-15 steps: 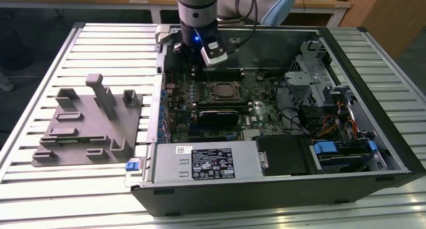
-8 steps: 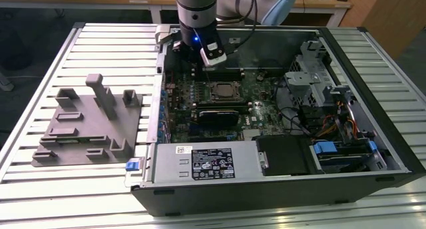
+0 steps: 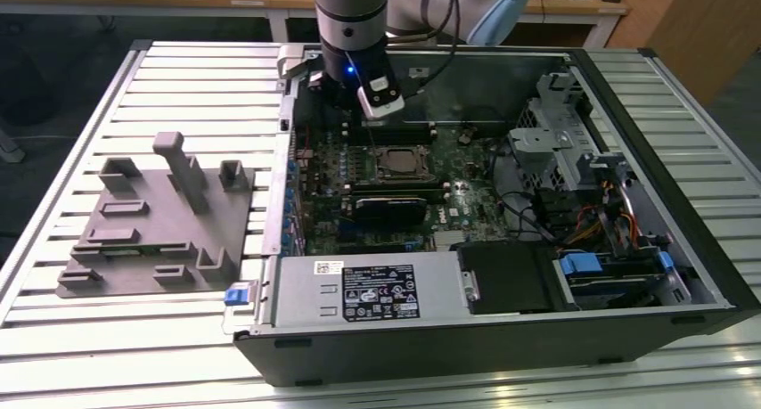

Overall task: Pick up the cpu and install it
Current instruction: 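Install the first cpu locking lever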

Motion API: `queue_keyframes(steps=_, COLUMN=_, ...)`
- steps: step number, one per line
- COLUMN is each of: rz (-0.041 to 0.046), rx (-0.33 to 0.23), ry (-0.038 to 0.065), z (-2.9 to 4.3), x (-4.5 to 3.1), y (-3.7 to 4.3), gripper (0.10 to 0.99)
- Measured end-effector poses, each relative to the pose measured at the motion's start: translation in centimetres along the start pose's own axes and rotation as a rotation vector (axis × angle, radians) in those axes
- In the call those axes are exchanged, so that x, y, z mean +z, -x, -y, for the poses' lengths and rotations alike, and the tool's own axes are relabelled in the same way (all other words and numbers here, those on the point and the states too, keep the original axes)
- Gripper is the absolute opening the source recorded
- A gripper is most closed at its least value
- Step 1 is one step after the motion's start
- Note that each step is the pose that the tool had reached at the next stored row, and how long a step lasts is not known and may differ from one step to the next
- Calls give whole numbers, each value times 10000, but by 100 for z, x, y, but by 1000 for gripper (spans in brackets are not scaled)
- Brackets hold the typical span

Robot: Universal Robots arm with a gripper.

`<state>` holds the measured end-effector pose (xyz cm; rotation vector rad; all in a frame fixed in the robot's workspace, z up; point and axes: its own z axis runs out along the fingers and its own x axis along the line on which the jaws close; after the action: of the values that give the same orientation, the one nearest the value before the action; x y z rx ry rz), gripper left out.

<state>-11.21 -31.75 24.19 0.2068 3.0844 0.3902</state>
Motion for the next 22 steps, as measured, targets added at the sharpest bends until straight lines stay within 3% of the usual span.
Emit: queue_keyframes(steps=22, rz=0, rx=-1, ry=0, z=-13, x=4, y=102, gripper=106)
